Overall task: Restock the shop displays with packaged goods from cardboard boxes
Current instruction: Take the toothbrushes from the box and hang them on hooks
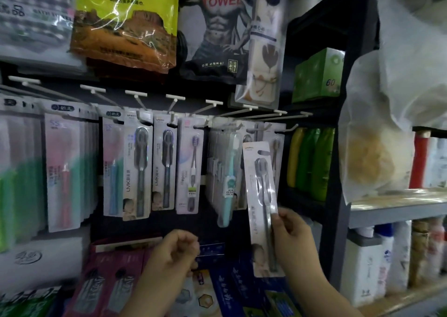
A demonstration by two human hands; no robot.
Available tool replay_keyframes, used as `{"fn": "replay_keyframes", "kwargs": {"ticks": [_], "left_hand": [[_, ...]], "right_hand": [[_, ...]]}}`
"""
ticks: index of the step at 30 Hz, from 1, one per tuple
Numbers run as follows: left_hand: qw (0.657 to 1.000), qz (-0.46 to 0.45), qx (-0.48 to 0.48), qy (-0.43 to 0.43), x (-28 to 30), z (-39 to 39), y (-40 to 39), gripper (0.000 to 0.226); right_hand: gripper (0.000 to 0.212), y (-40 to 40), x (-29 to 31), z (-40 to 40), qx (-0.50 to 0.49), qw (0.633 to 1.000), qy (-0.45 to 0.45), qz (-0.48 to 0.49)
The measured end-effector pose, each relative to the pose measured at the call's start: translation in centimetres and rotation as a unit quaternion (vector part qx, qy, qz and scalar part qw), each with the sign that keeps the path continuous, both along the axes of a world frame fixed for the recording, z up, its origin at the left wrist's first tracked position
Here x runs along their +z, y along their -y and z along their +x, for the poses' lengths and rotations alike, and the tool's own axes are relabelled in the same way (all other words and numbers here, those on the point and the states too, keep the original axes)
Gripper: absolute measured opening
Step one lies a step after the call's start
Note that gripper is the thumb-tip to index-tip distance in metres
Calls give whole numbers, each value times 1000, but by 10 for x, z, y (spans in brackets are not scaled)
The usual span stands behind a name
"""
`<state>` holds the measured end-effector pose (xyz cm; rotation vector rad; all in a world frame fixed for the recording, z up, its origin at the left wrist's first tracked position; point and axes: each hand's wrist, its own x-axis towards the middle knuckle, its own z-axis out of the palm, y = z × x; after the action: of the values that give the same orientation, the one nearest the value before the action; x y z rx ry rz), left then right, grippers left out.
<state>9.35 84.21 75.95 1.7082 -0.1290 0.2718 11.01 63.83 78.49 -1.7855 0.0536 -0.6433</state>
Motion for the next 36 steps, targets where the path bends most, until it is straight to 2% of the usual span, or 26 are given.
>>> {"fn": "replay_keyframes", "kwargs": {"ticks": [6, 11, 15, 19, 24, 31, 34, 36], "left_hand": [[999, -28, 14, -13, -2, -7, -15, 9], [999, -35, 28, -15, -4, -10, -27, 8], [998, -38, 34, -21, -6, -9, -36, 9], [998, -42, 40, -20, -6, -11, -39, 9], [998, -39, 42, -19, -7, -12, -41, 10], [999, -20, 31, -22, -9, -11, -34, 11], [999, -31, 18, -20, -12, -11, -27, 11], [999, -32, 8, -17, -14, -13, -21, 10]], "right_hand": [[24, 11, 33, 32, -4, 1000, 8, -26], [15, 4, 57, 61, 9, 1000, 5, 13], [16, 0, 63, 83, 13, 999, 2, 49], [15, -6, 56, 95, 7, 994, -4, 112], [18, -15, 40, 107, 12, 991, 10, 134], [13, -15, 24, 102, -19, 994, -35, 98], [26, -14, 9, 74, -10, 996, -37, 84], [28, -11, -3, 47, -2, 999, -16, 46]]}}
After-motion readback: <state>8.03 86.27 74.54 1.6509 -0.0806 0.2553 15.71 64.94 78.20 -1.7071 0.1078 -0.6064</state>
